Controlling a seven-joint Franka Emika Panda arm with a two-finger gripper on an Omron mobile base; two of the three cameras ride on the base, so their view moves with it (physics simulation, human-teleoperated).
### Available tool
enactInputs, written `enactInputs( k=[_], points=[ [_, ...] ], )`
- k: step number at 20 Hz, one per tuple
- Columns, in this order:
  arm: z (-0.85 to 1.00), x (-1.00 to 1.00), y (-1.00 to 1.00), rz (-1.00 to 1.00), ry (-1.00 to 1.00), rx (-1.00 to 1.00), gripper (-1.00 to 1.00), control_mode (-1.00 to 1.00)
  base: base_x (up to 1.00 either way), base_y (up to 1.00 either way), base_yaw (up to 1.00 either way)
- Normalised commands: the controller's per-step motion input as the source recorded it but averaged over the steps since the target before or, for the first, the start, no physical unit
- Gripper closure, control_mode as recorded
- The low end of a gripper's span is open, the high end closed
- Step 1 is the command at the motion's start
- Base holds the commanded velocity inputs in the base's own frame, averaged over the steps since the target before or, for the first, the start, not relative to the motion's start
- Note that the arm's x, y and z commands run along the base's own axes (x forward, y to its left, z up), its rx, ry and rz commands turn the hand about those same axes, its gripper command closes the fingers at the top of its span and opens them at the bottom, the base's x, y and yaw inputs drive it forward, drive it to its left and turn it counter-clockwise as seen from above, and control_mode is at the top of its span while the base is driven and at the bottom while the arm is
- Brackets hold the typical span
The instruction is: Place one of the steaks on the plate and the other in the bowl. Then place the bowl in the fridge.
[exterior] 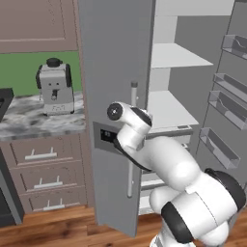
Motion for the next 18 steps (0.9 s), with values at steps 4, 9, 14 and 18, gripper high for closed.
enactInputs(
  k=[4,9,14,18],
  points=[
    [0.00,-0.11,0.19,-0.15,0.00,-0.07,1.00,-1.00,0.00,0.00,0.00],
    [0.00,-0.03,0.09,-0.07,0.00,-0.01,-1.00,-1.00,0.00,0.00,0.00],
    [0.00,-0.30,0.02,0.00,0.00,0.00,-1.00,-1.00,0.00,0.00,0.00],
    [-0.01,-0.67,0.04,0.02,0.00,-0.01,-1.00,-1.00,0.00,0.00,0.00]
  ],
)
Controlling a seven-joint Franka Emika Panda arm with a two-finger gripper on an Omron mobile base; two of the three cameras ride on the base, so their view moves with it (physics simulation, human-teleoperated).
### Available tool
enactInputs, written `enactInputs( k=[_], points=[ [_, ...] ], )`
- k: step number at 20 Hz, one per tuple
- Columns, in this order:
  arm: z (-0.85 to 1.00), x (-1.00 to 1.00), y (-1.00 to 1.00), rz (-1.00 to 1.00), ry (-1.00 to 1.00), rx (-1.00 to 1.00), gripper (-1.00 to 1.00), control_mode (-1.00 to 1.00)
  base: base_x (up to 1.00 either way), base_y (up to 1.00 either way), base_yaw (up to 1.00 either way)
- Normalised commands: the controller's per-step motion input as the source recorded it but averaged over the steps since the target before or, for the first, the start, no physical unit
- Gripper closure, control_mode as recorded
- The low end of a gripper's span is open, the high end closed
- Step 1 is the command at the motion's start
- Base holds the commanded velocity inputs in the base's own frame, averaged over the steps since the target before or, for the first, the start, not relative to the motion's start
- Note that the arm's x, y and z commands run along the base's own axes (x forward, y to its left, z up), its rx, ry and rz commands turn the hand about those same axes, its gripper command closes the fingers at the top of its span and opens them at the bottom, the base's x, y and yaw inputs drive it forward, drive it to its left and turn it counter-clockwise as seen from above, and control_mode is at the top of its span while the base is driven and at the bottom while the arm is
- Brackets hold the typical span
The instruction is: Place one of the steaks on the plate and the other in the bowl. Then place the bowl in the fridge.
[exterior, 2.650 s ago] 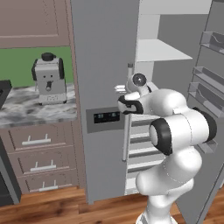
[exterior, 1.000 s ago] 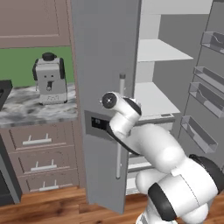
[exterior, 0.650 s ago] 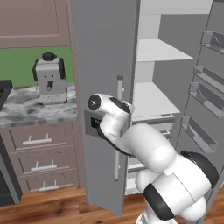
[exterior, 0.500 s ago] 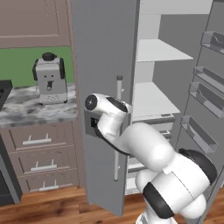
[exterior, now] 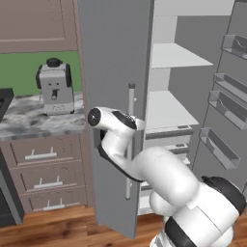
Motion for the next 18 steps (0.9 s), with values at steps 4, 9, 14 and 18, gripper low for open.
enactInputs(
  k=[4,9,14,18],
  points=[
    [0.00,-0.62,-0.13,0.02,0.01,0.00,-1.00,-1.00,0.00,0.00,0.00],
    [0.00,-0.94,-0.81,0.04,-0.03,0.21,-1.00,-1.00,0.00,0.00,0.00],
    [0.00,-0.40,-1.00,-0.05,-0.01,0.44,-1.00,-1.00,0.00,0.00,0.00],
    [-0.36,-0.07,-1.00,-0.13,-0.04,0.64,-1.00,-1.00,0.00,0.00,0.00]
  ],
)
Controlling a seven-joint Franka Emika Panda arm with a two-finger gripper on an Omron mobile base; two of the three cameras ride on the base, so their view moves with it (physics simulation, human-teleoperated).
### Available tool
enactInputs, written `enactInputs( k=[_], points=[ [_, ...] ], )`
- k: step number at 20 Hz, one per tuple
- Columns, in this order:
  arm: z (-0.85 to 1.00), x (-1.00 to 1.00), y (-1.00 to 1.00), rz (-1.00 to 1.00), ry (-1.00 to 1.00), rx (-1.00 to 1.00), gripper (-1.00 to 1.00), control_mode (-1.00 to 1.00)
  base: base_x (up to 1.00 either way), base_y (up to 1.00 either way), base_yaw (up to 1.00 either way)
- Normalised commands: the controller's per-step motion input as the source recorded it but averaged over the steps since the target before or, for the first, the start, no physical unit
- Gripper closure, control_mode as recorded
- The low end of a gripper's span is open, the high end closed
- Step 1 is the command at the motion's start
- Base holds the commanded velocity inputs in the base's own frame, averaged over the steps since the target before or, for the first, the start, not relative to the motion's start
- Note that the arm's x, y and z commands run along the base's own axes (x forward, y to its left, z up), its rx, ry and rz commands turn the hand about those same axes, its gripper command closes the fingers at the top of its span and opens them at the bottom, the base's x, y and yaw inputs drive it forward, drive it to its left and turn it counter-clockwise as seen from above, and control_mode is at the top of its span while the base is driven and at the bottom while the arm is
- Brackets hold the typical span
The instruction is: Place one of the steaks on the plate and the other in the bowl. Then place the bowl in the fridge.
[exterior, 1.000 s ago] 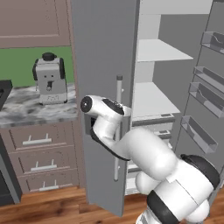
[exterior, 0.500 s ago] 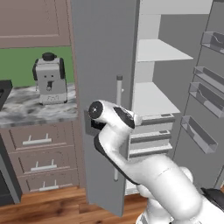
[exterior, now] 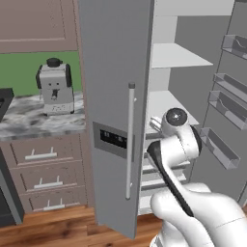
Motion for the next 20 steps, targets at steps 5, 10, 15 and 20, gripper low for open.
enactInputs(
  k=[5,10,15,20],
  points=[
    [-0.84,0.57,-0.81,-0.13,0.03,0.49,-1.00,-1.00,0.00,0.00,0.00],
    [-0.16,0.91,-0.32,0.00,0.01,0.29,-1.00,-1.00,0.00,0.00,0.00],
    [-0.18,0.83,0.28,0.01,0.00,0.15,-1.00,-1.00,0.00,0.00,0.00],
    [-0.03,0.74,0.03,0.09,0.23,0.19,-1.00,-1.00,0.00,0.00,0.00]
  ],
)
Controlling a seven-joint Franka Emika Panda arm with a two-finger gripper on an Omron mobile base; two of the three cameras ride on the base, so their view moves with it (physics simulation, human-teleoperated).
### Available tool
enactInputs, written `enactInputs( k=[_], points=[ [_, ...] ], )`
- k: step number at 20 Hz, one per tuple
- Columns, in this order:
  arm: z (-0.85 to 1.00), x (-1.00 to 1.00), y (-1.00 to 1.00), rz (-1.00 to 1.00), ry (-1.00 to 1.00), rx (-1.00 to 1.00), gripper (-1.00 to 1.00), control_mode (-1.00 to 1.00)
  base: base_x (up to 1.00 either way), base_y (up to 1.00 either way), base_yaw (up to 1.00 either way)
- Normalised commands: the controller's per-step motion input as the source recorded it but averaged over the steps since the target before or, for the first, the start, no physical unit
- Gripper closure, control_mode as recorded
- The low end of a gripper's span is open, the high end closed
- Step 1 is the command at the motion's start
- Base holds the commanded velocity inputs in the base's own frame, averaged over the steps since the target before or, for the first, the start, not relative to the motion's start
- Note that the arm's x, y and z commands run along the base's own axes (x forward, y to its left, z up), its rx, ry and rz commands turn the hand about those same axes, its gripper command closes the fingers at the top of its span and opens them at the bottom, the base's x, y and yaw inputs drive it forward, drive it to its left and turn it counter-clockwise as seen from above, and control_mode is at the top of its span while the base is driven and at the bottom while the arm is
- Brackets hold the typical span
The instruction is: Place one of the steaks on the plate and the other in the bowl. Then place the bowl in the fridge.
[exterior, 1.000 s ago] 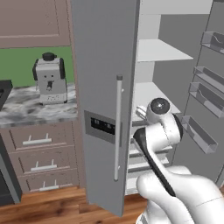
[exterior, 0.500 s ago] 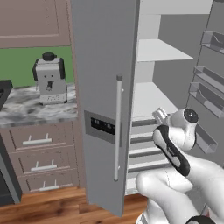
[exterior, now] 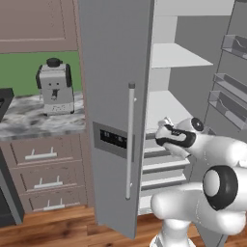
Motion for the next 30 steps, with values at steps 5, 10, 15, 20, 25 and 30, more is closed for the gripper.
enactInputs(
  k=[5,10,15,20,25,30],
  points=[
    [0.00,0.51,0.00,0.14,0.08,0.11,-1.00,-1.00,0.00,0.00,0.00],
    [0.00,0.25,0.25,0.13,0.05,0.14,-1.00,-1.00,0.00,0.00,0.00],
    [0.00,0.06,0.60,0.06,0.08,0.07,-1.00,-1.00,0.00,0.00,0.00],
    [0.00,-0.15,0.63,0.09,0.01,0.01,-1.00,-1.00,0.00,0.00,0.00],
    [0.00,-0.41,0.53,0.11,0.02,0.00,-1.00,-1.00,0.00,0.00,0.00],
    [0.08,-0.78,0.54,0.12,0.06,0.06,-1.00,-1.00,0.00,0.00,0.00]
  ],
)
